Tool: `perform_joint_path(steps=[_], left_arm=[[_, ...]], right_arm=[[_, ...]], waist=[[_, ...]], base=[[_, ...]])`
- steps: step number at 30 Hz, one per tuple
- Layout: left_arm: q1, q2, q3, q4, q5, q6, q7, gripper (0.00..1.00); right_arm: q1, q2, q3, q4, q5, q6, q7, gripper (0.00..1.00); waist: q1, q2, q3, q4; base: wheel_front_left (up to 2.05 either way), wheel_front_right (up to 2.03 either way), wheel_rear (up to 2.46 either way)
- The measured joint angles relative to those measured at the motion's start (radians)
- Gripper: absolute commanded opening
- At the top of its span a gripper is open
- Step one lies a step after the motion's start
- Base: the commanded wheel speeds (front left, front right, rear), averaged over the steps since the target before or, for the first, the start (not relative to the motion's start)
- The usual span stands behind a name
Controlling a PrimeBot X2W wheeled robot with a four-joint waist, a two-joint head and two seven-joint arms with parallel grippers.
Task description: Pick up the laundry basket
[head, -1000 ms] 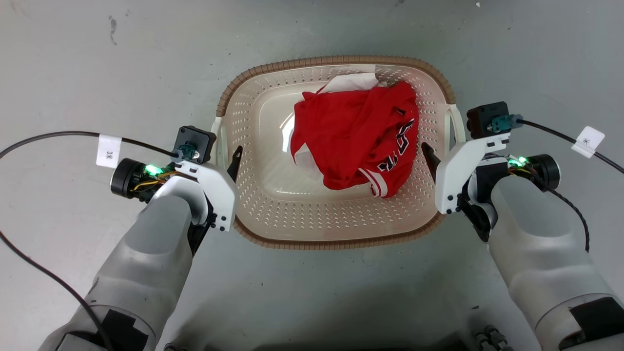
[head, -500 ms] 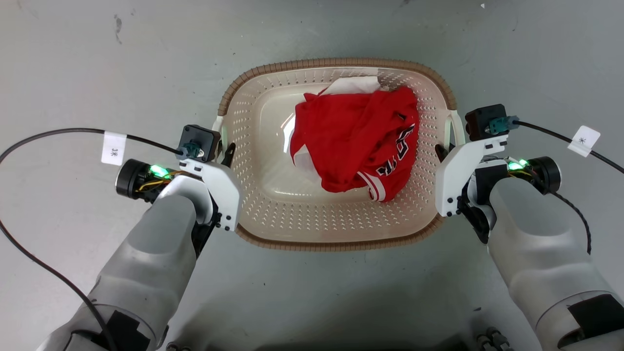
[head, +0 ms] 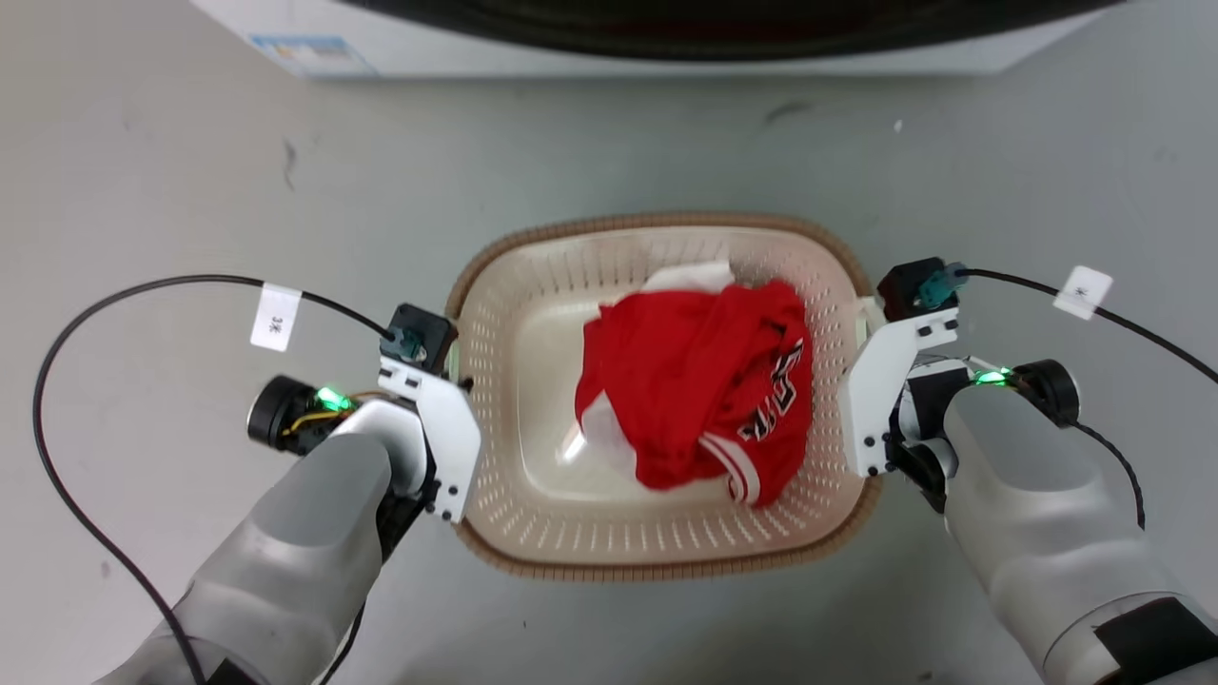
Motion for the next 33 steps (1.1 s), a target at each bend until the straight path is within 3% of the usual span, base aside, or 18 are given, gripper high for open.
perform_joint_path(steps=[9,12,25,33], left_arm=[[0.041,0.102,-0.163,-0.147,-0.19,0.002,0.219,0.0],[0.041,0.128,-0.201,-0.181,-0.238,0.002,0.244,0.0],[0.073,0.144,-0.326,-0.236,-0.404,0.003,0.404,0.0],[0.075,0.164,-0.347,-0.265,-0.469,0.006,0.519,0.0]], right_arm=[[0.023,0.002,0.114,-0.012,0.066,0.0,0.191,0.0],[0.043,0.001,0.146,-0.029,0.111,-0.001,0.258,0.0],[0.117,-0.007,0.222,-0.03,0.22,-0.002,0.419,0.0],[0.128,-0.009,0.254,-0.043,0.268,-0.002,0.48,0.0]], waist=[[-0.0001,0.0,-0.205,-0.004],[-0.0001,0.0,-0.281,-0.003],[-0.0004,0.0,-0.612,0.016],[-0.0004,0.0,-0.732,0.033]], base=[[0.0,0.0,0.0],[0.0,0.0,0.0],[0.0,0.0,0.0],[0.0,0.0,0.0]])
